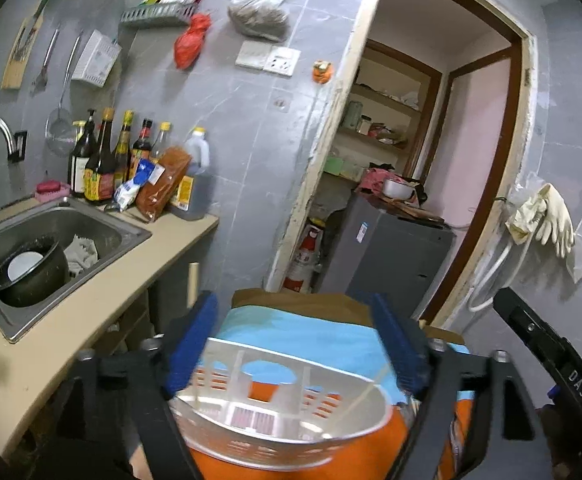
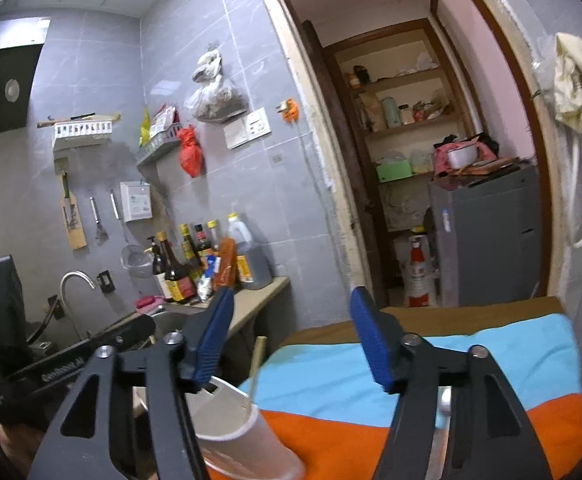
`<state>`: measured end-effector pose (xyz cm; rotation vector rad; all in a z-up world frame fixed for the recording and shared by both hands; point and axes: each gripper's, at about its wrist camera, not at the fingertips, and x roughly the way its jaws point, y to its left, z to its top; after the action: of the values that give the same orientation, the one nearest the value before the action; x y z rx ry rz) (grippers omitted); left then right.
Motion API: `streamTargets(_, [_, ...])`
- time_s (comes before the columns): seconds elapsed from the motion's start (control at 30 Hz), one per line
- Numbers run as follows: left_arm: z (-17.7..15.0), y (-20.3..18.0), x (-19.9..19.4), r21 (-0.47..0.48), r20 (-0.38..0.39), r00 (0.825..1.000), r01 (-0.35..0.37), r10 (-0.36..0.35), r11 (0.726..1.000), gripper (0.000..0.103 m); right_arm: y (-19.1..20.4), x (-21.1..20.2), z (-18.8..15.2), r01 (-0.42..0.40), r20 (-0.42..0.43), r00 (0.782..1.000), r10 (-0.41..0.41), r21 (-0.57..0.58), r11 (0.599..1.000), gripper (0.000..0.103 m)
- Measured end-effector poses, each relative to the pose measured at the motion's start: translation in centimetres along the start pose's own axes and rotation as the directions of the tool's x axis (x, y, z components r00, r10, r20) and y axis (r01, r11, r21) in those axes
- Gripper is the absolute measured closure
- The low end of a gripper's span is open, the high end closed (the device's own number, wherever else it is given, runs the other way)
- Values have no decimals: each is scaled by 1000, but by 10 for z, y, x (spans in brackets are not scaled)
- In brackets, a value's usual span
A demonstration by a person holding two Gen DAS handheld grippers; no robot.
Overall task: Organize utensils
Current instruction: 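Open both tools to drop the chopsticks into the white holder, then move both tools back down to the remaining utensils on the cloth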
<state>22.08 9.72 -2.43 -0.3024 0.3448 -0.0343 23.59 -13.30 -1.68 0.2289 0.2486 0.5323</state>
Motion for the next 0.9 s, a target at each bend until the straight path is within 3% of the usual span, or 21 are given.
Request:
streamTargets(0.07, [-1,-17,-6,14,18,1000,-7,7,1000,12,-10,-13,5,22,1,1000,-22,-4,1000,26])
streamTargets(0.2, [-3,-48,-15,45,49,999,-21,19,999,7,-29,-38,12,66,6,998,-66,-20,998,13])
streamTargets(0.27, [-5,-65,-18,67,57,998,-20,16,998,6,-40,-51,14,93,4,996,-93,-34,995,0])
streamTargets(0.63, [-46,-145,-5,174,16,1000,12,-15,985,5,-101,-97,5,199,-18,980,-200,-73,977,0])
streamTargets(0.9, [-88,-174,30,210,-117,993,26,-1,977,5,-152,-108,-16,253,-94,962,-256,-44,967,0])
